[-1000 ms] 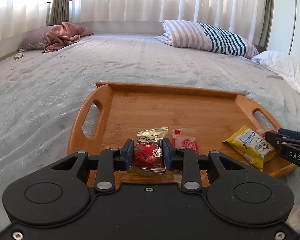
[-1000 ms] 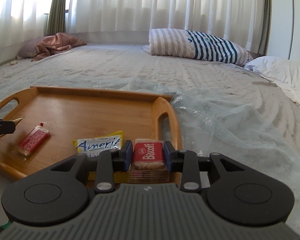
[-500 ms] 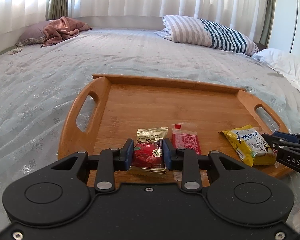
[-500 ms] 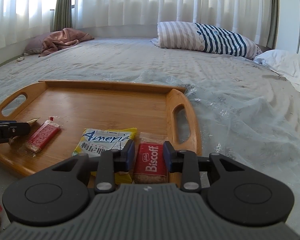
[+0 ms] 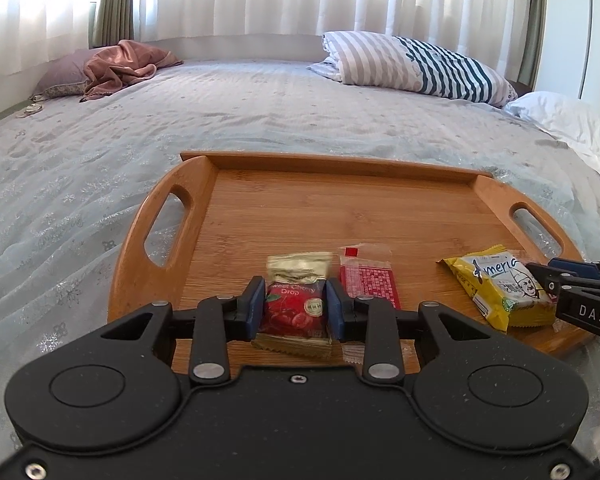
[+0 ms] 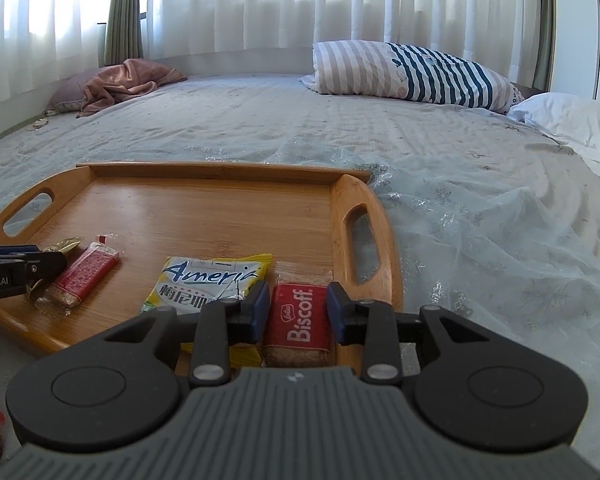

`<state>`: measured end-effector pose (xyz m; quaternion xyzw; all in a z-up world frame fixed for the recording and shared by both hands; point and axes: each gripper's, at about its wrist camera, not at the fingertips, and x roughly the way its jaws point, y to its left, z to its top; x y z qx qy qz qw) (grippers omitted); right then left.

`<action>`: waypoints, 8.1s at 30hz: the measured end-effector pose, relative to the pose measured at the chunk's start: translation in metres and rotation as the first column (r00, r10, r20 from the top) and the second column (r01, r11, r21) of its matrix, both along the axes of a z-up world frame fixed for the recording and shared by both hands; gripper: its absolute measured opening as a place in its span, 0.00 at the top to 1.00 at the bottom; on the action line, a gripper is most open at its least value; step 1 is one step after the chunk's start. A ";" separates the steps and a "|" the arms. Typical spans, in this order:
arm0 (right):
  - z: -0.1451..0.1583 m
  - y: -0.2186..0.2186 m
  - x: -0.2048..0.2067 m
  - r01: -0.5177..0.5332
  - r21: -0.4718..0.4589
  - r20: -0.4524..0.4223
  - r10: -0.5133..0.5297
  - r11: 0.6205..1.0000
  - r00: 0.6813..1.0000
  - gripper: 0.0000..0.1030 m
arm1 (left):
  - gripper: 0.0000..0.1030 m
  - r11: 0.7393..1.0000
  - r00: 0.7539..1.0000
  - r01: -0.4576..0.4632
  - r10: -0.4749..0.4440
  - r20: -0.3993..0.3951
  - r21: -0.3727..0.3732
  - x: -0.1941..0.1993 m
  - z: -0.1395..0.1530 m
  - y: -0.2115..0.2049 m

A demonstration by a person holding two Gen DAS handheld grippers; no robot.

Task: Organize snacks
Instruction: 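Lower both packets onto the tray and open both tools, then pull both tools back from the tray toward the snack pile, then grasp the red chocolate bar with the left tool while the right tool grasps the white packet, then carry the chocolate bar onto the tray with the left tool while the right tool carries the white packet, then open both tools to release the packets on the tray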

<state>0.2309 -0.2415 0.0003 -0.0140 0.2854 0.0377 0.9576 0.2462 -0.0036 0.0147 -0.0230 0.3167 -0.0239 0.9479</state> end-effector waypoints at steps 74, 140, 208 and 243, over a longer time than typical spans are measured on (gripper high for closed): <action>-0.012 -0.012 -0.156 0.039 0.074 0.073 -0.045 0.997 0.996 0.00 | 0.01 1.000 0.999 0.005 -0.005 0.048 0.006 -0.149 -0.002 0.059; -0.027 0.001 -0.160 -0.045 0.028 0.090 0.042 0.999 0.995 0.27 | 0.75 0.995 0.996 0.086 -0.087 -0.016 -0.051 -0.143 -0.008 0.028; 0.048 -0.015 0.040 -0.023 0.170 0.000 0.024 0.985 1.000 0.54 | 0.77 0.998 1.000 0.008 -0.007 -0.009 0.062 -0.010 0.018 0.036; 0.012 -0.026 0.066 -0.006 0.261 -0.056 0.021 0.965 0.998 0.16 | 0.64 0.996 0.998 0.055 -0.053 -0.024 0.069 -0.001 0.006 0.021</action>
